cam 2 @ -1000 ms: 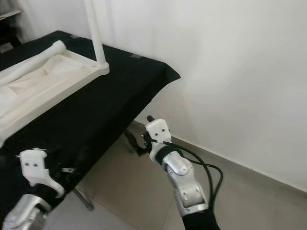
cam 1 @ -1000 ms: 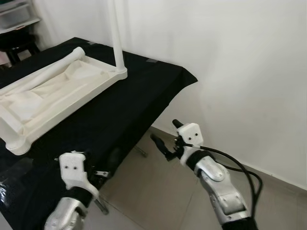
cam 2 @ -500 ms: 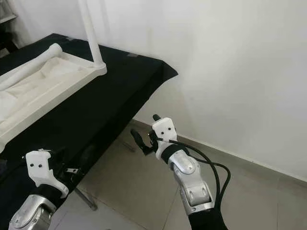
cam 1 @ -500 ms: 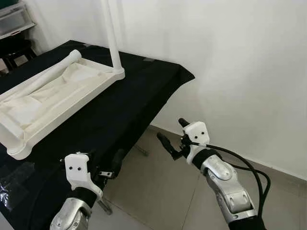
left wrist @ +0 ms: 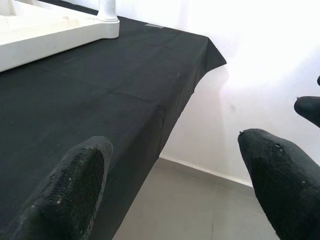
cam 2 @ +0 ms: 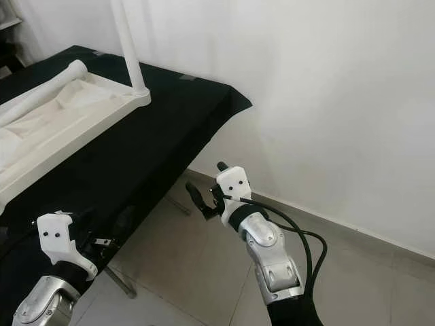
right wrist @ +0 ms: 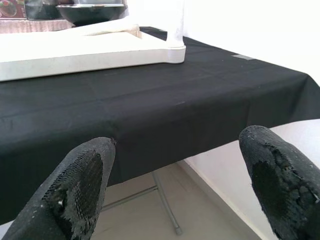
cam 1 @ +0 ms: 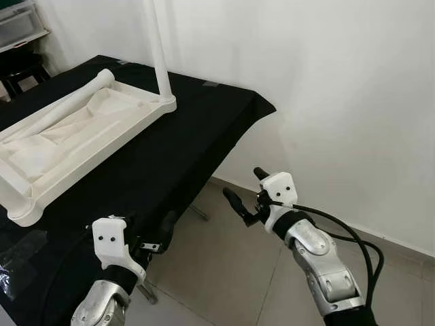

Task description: Building children table

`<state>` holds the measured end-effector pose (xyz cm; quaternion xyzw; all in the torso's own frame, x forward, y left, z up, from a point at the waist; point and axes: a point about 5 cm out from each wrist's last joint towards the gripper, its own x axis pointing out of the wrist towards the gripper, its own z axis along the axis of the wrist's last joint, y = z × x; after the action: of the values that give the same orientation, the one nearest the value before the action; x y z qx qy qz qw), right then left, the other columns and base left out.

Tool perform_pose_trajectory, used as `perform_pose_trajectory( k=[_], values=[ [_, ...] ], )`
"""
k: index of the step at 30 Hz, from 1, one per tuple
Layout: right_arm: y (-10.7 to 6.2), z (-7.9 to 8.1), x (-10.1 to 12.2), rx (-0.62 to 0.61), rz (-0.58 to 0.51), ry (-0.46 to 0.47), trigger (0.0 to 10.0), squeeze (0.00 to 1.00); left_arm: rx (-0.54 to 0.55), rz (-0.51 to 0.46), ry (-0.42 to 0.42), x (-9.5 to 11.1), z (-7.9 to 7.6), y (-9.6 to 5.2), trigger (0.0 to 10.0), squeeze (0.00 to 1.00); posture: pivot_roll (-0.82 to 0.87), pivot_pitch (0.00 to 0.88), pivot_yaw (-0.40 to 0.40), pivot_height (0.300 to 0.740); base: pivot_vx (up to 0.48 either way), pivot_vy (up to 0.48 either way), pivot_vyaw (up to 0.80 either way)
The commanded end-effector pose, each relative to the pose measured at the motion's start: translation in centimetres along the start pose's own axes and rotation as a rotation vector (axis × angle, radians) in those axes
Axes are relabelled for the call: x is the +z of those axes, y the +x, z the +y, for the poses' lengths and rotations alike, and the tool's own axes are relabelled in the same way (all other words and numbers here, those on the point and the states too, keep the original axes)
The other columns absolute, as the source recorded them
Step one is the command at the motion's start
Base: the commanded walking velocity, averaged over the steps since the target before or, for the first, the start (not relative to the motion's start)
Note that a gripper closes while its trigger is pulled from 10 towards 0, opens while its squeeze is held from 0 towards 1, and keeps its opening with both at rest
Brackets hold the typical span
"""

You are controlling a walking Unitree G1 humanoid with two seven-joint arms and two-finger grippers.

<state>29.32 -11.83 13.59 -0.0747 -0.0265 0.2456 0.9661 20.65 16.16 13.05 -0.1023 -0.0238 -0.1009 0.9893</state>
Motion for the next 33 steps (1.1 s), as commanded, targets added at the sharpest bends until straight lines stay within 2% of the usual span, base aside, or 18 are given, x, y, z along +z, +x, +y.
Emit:
perform_pose_trajectory(
  k=[1, 33],
  values=[
    [0.12, 0.31, -0.13, 0.015, 0.002, 0.008, 10.0, 0.0, 0.005, 0.01, 0.004, -0.21, 0.22, -0.13, 10.0, 0.0, -0.1, 0.101, 0.035, 0.74, 0.0, 0.0, 0.0],
    [0.18, 0.29, -0.11, 0.013, 0.001, 0.008, 10.0, 0.0, 0.007, 0.009, 0.002, -0.17, 0.25, -0.1, 10.0, 0.0, -0.1, 0.102, 0.036, 0.74, 0.0, 0.0, 0.0]
  ],
)
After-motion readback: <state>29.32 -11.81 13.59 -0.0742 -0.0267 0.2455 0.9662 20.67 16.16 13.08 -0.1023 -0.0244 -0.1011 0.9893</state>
